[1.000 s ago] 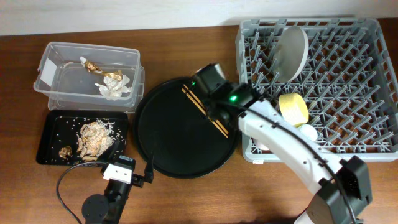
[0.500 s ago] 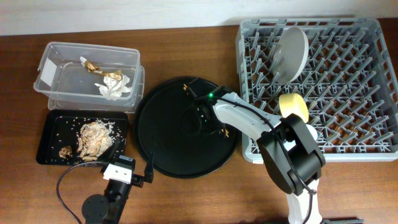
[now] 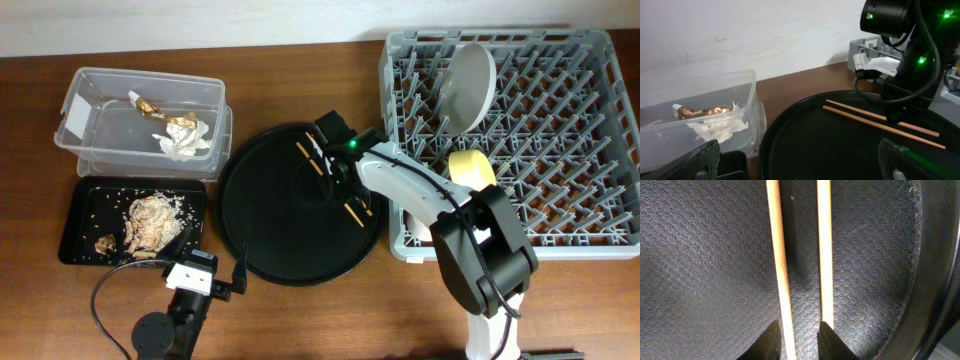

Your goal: Sort waste into correct bins and load items into the dishwasher rack

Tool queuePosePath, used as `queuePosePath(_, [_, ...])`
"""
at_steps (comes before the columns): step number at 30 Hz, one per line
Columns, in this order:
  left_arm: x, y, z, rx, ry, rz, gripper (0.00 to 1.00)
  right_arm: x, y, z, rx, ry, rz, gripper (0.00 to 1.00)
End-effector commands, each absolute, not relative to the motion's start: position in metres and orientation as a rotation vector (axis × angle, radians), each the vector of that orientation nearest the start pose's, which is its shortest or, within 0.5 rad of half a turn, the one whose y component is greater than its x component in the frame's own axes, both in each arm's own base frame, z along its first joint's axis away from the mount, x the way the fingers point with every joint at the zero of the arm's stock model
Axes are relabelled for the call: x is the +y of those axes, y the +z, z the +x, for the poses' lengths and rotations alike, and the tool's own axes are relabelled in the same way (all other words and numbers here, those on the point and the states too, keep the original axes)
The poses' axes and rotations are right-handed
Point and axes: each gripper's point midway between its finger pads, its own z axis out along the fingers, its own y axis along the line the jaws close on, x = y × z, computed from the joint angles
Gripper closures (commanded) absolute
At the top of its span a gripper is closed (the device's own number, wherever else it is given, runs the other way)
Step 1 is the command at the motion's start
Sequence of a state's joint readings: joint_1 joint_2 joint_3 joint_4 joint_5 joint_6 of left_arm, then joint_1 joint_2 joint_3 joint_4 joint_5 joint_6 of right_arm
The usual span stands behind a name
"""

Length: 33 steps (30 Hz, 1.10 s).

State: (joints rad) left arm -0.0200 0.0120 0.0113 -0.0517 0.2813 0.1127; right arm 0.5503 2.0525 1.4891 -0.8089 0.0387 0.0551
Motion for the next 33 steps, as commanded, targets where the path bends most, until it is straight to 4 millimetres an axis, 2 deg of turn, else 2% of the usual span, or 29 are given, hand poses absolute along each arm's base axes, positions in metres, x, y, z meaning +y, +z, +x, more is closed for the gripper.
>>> queuePosePath(1, [-0.054,0.163,0.238,1.592,-0.158,0.336,0.01,0.222,0.011,0.365,2.890,0.063,-0.737,0.74])
queuePosePath(3, [-0.054,0.163,0.238,1.592,-0.158,0.336,0.01,0.226,0.004,0.357,2.924,0.120,-0.752,0.74])
queuePosePath(6, [-0.054,0.163,0.238,1.592,-0.158,0.336,0.01,0.227,0.003,0.348,2.959,0.155,-0.762,0.74])
queuePosePath(7, [-0.054,0.163,0.238,1.592,-0.157,0.336,0.01,0.226,0.003,0.345,2.975,0.150,-0.748,0.83])
queuePosePath(9, [-0.054,0.163,0.238,1.592,-0.158,0.336,0.01,0.224,0.003,0.340,2.997,0.156,-0.752,0.96])
queuePosePath(10, [-0.054,0.163,0.238,1.592,-0.158,0.336,0.01,0.226,0.008,0.337,2.999,0.177,-0.754,0.96])
queuePosePath(12, [-0.054,0.163,0.238,1.592,-0.157,0.336,0.00,0.231,0.026,0.339,2.964,0.230,-0.738,0.96])
queuePosePath(13, [-0.054,0.163,0.238,1.592,-0.158,0.336,0.01,0.235,0.044,0.344,2.921,0.256,-0.721,0.96])
queuePosePath(15, [-0.054,0.163,0.238,1.592,-0.158,0.336,0.01,0.237,0.096,0.357,2.808,0.301,-0.626,0.96])
queuePosePath(16, [-0.054,0.163,0.238,1.592,-0.158,0.336,0.01,0.230,0.126,0.365,2.745,0.315,-0.532,0.96])
queuePosePath(17, [-0.054,0.163,0.238,1.592,-0.158,0.336,0.01,0.211,0.150,0.375,2.702,0.276,-0.394,0.96])
queuePosePath(18, [-0.054,0.163,0.238,1.592,-0.158,0.336,0.01,0.182,0.173,0.387,2.650,0.220,-0.216,0.96])
queuePosePath(20, [-0.054,0.163,0.238,1.592,-0.158,0.336,0.01,0.143,0.190,0.399,2.617,0.198,-0.089,0.96])
queuePosePath(21, [-0.054,0.163,0.238,1.592,-0.157,0.336,0.01,0.126,0.186,0.402,2.631,0.176,-0.043,0.96])
queuePosePath(22, [-0.054,0.163,0.238,1.592,-0.157,0.336,0.01,0.105,0.173,0.405,2.676,0.131,0.009,0.96])
queuePosePath(24, [-0.054,0.163,0.238,1.592,-0.158,0.336,0.01,0.085,0.138,0.408,2.768,0.059,0.054,0.96])
queuePosePath(26, [-0.054,0.163,0.238,1.592,-0.158,0.336,0.01,0.090,0.114,0.404,2.839,0.027,-0.075,0.93])
queuePosePath(27, [-0.054,0.163,0.238,1.592,-0.158,0.336,0.01,0.093,0.114,0.403,2.840,0.007,-0.098,0.71])
queuePosePath(28, [-0.054,0.163,0.238,1.592,-0.158,0.336,0.01,0.100,0.122,0.402,2.821,0.019,-0.121,0.59])
queuePosePath(30, [-0.054,0.163,0.238,1.592,-0.158,0.336,0.01,0.128,0.139,0.396,2.769,0.051,-0.215,0.57])
queuePosePath(31, [-0.054,0.163,0.238,1.592,-0.158,0.336,0.01,0.165,0.139,0.385,2.737,0.066,-0.402,0.57])
queuePosePath(32, [-0.054,0.163,0.238,1.592,-0.158,0.336,0.01,0.186,0.133,0.380,2.730,0.076,-0.475,0.57])
queuePosePath(33, [-0.054,0.163,0.238,1.592,-0.158,0.336,0.01,0.196,0.128,0.378,2.727,0.080,-0.509,0.57])
